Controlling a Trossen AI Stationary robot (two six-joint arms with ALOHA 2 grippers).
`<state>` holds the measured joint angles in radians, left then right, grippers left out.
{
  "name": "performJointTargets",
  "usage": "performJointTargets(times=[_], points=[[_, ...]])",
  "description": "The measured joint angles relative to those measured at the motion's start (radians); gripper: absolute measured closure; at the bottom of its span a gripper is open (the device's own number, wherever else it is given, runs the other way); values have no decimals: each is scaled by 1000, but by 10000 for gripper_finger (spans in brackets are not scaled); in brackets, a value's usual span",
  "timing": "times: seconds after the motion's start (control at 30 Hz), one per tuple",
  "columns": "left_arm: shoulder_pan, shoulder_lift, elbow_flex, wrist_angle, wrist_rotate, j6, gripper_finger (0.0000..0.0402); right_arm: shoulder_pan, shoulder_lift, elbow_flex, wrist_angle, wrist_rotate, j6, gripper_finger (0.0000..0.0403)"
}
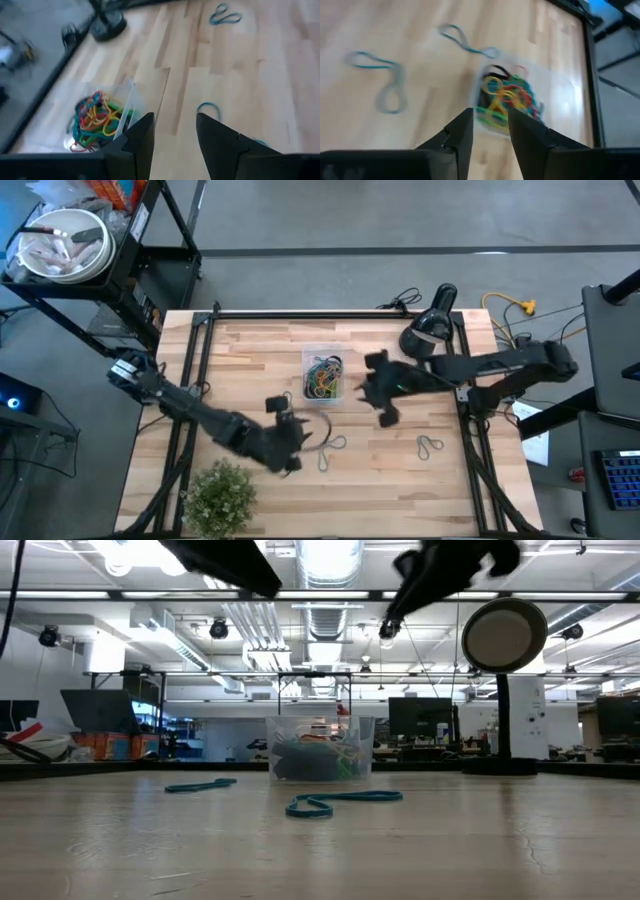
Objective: Pick and place rubber bands into bin
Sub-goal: Put the blue rubber band into the transparent bin
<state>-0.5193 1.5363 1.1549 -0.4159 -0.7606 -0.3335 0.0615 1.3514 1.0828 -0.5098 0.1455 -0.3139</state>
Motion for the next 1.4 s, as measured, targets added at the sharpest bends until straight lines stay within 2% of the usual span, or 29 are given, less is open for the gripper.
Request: performJointTargets(times=[0.2, 0.33, 0.53, 0.73, 0.87, 1.0, 1.17, 1.4], points=[[138, 0, 0, -79, 138, -122, 270, 182, -126, -7, -125, 2, 104, 294], [178, 0, 3, -191, 159, -242, 270, 314, -174, -18, -175, 3, 191, 299], [191, 0, 1, -331, 166, -409, 270, 502, -202, -90, -163, 17, 308, 307], [193, 32, -4, -335, 188, -417, 270, 640, -204, -216, -148, 166, 475, 319], [197, 73, -5, -335, 191, -391, 270, 685, -204, -303, -107, 221, 583, 324], [225, 113, -5, -332, 205, -419, 270, 708, -204, -379, -5, 224, 660, 329], [292, 166, -5, -336, 289, -553, 270, 731, -203, -444, 126, 224, 657, 338], [352, 239, -3, -356, 360, -632, 270, 735, -203, -466, 149, 224, 657, 346]])
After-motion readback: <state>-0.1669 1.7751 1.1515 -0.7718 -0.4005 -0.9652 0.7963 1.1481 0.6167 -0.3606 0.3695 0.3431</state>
